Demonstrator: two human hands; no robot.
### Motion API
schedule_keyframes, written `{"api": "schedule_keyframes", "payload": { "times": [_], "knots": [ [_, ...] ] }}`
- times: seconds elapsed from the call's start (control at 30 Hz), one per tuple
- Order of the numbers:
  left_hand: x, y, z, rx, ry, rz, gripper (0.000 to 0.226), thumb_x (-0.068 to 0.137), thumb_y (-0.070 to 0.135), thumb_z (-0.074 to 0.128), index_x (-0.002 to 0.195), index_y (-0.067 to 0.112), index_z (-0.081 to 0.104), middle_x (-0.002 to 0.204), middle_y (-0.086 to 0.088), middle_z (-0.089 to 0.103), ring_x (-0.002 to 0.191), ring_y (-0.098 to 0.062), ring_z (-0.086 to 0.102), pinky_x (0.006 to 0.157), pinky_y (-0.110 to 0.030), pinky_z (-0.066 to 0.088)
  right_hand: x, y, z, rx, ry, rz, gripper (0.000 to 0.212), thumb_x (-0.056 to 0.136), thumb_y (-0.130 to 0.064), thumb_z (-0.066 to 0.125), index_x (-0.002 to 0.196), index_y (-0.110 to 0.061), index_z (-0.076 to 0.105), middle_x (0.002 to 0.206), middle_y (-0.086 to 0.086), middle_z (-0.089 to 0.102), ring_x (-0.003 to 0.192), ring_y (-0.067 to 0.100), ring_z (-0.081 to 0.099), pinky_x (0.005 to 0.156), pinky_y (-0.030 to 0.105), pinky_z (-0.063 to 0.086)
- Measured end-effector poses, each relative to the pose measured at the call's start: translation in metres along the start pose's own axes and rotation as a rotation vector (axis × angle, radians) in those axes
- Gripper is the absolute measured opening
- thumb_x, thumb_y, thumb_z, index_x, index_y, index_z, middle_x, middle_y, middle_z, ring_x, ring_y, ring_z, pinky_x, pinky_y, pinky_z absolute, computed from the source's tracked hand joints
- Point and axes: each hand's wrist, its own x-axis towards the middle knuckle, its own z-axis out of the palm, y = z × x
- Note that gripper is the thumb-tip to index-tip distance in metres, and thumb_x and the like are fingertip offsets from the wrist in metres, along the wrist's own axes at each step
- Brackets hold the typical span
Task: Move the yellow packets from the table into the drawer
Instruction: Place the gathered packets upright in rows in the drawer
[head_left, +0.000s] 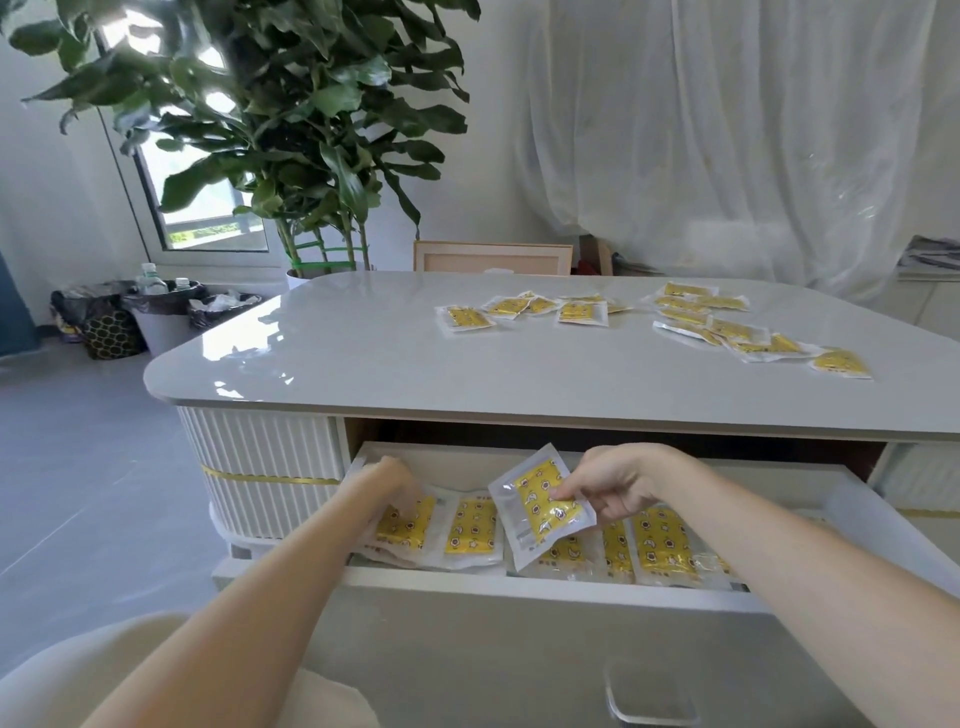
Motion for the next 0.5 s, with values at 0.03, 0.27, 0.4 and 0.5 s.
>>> {"api": "schedule_keyframes", "payload": {
  "times": [0.03, 0.27, 0.4, 0.5],
  "knots": [
    [0.002, 0.002, 0.001, 0.051, 0.015, 0.018, 0.063, 0.095, 0.022, 0.054, 0.146, 0.002, 0.024, 0.147, -0.012, 0.037, 0.132, -0.026, 0.043, 0.109, -0.034, 0.038, 0.000, 0.000, 0.000, -0.002, 0.003, 0.000, 0.026, 0.094, -0.009, 0.057, 0.118, 0.002, 0.057, 0.100, 0.015, 0.073, 0.082, 0.022, 0.072, 0.073, 0.032, 0.059],
    [-0.005, 0.035, -0.003, 0.023, 0.058, 0.241, 0.058, 0.090, 0.022, 0.057, 0.142, 0.010, 0.034, 0.142, -0.008, 0.044, 0.108, -0.022, 0.051, 0.079, -0.028, 0.045, -0.009, 0.007, -0.014, 0.011, 0.094, -0.038, 0.018, 0.094, -0.012, 0.059, 0.110, -0.005, 0.059, 0.095, 0.010, 0.071, 0.082, 0.020, 0.069, 0.072, 0.033, 0.057],
    [-0.012, 0.066, 0.006, -0.008, 0.076, 0.430, 0.054, 0.091, 0.020, 0.053, 0.143, 0.015, 0.037, 0.139, -0.004, 0.049, 0.121, -0.022, 0.052, 0.093, -0.028, 0.046, -0.020, 0.033, -0.043, 0.014, 0.231, -0.014, 0.027, 0.090, -0.011, 0.064, 0.116, -0.003, 0.060, 0.105, 0.011, 0.070, 0.083, 0.022, 0.069, 0.066, 0.031, 0.055],
    [-0.020, 0.088, 0.017, -0.011, 0.057, 0.572, 0.048, 0.094, 0.025, 0.051, 0.140, 0.019, 0.040, 0.138, -0.003, 0.050, 0.123, -0.021, 0.051, 0.102, -0.033, 0.044, -0.030, 0.059, -0.071, 0.081, 0.347, 0.010, 0.021, 0.090, -0.008, 0.064, 0.110, -0.004, 0.060, 0.104, 0.012, 0.069, 0.079, 0.023, 0.066, 0.064, 0.031, 0.053]
  ]
}}
